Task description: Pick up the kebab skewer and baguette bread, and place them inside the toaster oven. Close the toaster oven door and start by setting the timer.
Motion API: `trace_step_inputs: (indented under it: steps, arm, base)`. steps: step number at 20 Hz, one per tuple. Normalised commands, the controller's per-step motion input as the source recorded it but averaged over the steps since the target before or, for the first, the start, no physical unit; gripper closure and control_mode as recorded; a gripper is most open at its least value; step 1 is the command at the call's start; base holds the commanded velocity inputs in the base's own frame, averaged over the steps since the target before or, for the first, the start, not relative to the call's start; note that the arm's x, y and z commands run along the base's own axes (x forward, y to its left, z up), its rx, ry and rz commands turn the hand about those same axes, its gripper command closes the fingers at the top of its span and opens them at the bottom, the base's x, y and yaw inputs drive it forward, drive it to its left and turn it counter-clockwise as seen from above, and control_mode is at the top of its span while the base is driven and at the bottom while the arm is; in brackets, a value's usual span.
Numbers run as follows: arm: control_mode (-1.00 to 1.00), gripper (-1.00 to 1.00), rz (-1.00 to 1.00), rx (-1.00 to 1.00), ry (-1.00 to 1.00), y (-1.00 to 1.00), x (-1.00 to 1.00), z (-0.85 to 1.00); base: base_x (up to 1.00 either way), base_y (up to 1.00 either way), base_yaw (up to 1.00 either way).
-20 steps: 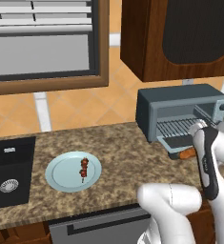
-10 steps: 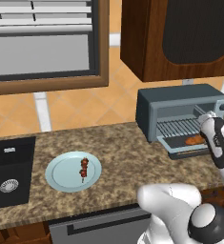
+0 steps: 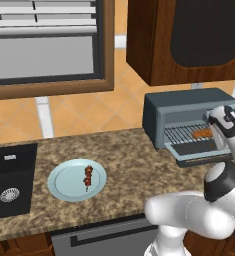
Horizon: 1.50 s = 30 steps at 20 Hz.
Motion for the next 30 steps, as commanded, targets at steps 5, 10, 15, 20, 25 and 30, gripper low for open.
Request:
trace_step_inputs:
  steps: [5, 10, 15, 20, 25, 30]
  arm:
    - [-1.00, 1.00, 0.00, 0.03, 0.00, 0.00, 0.54, 0.00]
    - [-1.00, 1.00, 0.00, 0.00, 0.00, -0.02, 0.38, -0.05]
    - [-1.00, 1.00, 0.00, 0.00, 0.00, 0.00, 0.38, -0.05]
    - [-1.00, 1.00, 0.00, 0.00, 0.00, 0.00, 0.38, -0.15]
    - [-1.00, 1.00, 0.00, 0.00, 0.00, 0.00, 0.24, -0.31]
    - [-1.00, 1.00, 0.00, 0.00, 0.03, 0.00, 0.16, -0.28]
  base:
    - [0.00, 0.00, 0.00]
    - [0.00, 0.00, 0.00]
    - [0.00, 0.00, 0.00]
    - [0.00, 0.00, 0.00]
    - [0.00, 0.00, 0.00]
    - [0.00, 0.00, 0.00]
